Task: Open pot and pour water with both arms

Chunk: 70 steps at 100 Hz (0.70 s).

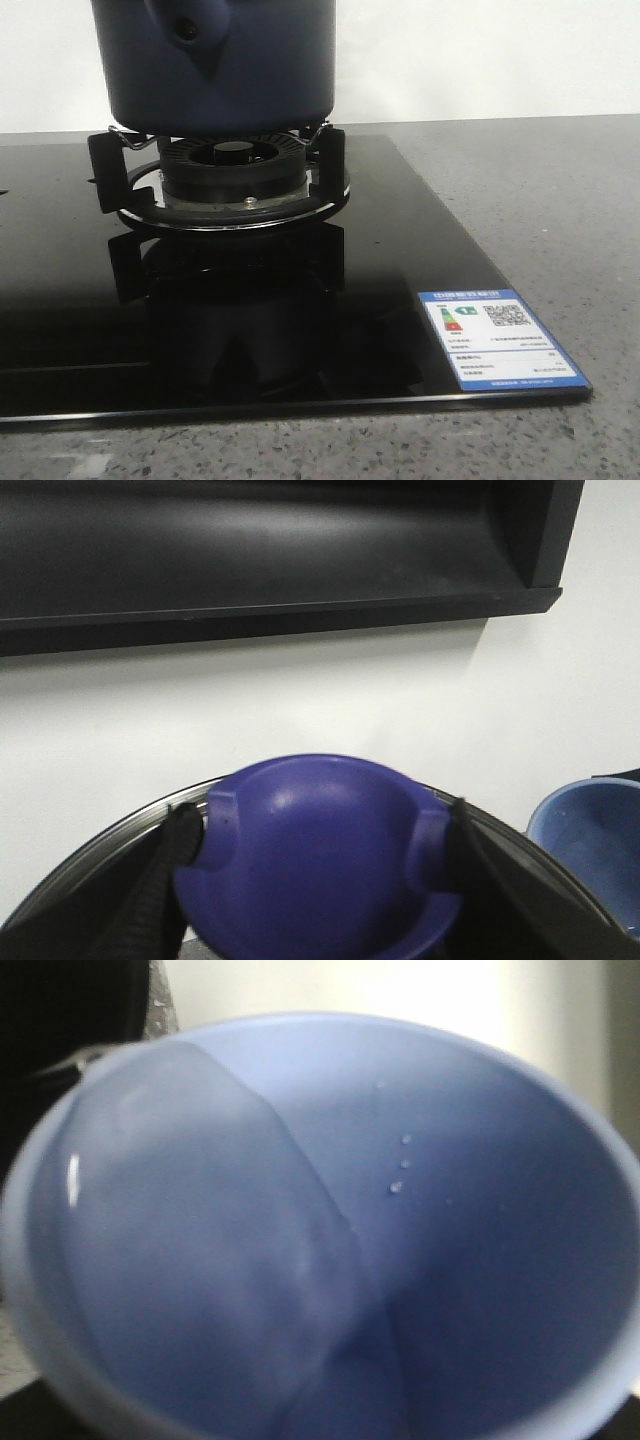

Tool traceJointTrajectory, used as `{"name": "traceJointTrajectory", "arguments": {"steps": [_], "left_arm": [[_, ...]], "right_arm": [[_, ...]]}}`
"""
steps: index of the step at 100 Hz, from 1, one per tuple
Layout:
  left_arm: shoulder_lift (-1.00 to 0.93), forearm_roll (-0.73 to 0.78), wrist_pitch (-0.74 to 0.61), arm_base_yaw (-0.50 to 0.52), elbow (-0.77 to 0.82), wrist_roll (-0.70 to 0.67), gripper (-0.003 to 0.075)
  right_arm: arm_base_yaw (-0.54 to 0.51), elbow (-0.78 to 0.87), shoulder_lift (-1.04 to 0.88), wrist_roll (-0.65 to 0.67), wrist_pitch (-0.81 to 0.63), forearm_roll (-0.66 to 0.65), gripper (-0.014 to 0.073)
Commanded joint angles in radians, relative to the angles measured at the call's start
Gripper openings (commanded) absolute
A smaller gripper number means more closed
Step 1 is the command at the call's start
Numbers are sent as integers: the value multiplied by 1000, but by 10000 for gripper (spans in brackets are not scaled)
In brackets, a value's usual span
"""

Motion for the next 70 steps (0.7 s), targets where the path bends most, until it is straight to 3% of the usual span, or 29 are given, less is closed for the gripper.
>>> {"name": "traceJointTrajectory", "arguments": {"steps": [1, 70], "left_arm": [[-29, -4, -93, 2, -44, -1, 386], [-29, -4, -93, 2, -44, -1, 386]], "right_arm": [[2, -42, -42, -7, -66, -101, 325], [2, -42, -42, -7, -194, -359, 325]]}}
